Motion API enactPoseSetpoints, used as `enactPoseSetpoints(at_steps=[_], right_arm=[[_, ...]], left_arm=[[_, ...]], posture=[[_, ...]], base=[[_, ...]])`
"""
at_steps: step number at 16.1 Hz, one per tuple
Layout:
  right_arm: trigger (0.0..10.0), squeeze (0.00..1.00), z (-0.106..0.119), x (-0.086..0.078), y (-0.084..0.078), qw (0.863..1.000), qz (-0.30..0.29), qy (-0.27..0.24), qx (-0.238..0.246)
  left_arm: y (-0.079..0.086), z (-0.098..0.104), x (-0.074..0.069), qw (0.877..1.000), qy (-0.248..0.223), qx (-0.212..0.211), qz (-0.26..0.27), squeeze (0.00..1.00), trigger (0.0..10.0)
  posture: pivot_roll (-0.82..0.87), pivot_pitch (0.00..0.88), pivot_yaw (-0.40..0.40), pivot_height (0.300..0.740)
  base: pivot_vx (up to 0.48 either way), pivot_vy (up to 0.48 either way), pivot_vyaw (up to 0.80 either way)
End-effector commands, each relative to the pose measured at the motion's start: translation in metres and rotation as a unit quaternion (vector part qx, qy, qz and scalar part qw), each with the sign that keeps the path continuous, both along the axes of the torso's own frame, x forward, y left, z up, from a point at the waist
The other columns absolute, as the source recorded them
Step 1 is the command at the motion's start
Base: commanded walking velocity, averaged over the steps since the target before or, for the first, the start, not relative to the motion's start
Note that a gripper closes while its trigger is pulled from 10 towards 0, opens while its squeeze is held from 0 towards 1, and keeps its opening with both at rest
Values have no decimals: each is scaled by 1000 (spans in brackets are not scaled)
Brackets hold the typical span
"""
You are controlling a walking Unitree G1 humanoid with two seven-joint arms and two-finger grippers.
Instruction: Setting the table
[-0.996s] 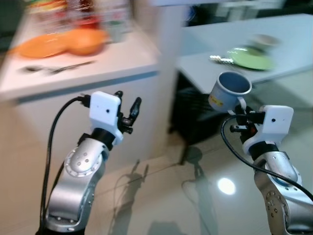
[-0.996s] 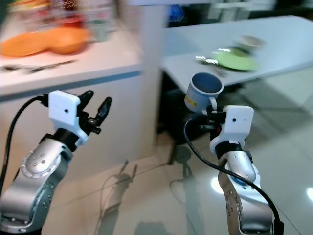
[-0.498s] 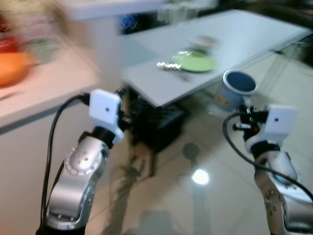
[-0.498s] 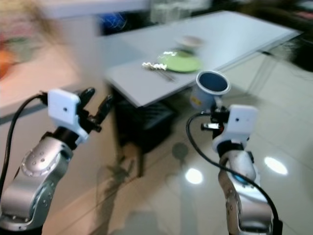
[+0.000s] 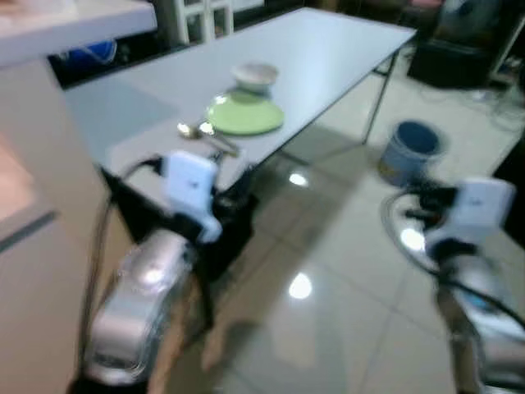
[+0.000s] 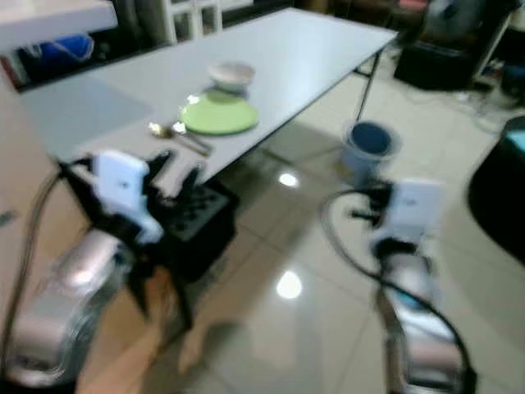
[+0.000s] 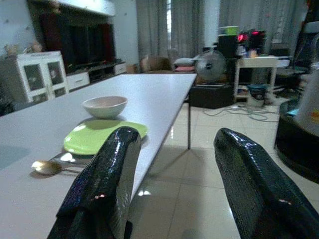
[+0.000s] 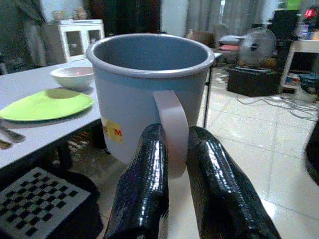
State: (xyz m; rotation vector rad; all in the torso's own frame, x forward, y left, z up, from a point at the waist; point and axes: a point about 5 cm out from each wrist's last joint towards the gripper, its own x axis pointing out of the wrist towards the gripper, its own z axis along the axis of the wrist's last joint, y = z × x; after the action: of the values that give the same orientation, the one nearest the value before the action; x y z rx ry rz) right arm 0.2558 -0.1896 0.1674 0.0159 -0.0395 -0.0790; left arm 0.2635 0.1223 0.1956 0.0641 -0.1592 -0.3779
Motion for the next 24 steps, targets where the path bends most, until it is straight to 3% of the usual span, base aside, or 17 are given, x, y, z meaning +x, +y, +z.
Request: enactPoseSetpoints(at_steps=[1, 15, 22, 24], right_arm=[[10000, 0, 4, -1, -7, 1000, -16, -7, -6], [10000, 0, 14, 3, -1, 999, 0, -48, 11], [10000, 0, 12, 3, -3, 999, -6, -45, 19], [10000, 0, 11, 2, -4, 999, -9, -43, 18]], left_arm=[[-6, 3, -1, 1000, -5, -4, -13, 0, 10000], [-6, 3, 3, 1000, -13, 2, -5, 0, 10000], [-7, 3, 3, 1000, -13, 0, -8, 0, 10000], [-7, 4, 3, 1000, -13, 0, -9, 0, 10000]], posture=[[34, 0, -22, 740], [29, 0, -16, 740], [30, 0, -14, 740], [30, 0, -11, 740]], base=[[382, 0, 0], [392, 0, 0], [422, 0, -800], [422, 0, 0]])
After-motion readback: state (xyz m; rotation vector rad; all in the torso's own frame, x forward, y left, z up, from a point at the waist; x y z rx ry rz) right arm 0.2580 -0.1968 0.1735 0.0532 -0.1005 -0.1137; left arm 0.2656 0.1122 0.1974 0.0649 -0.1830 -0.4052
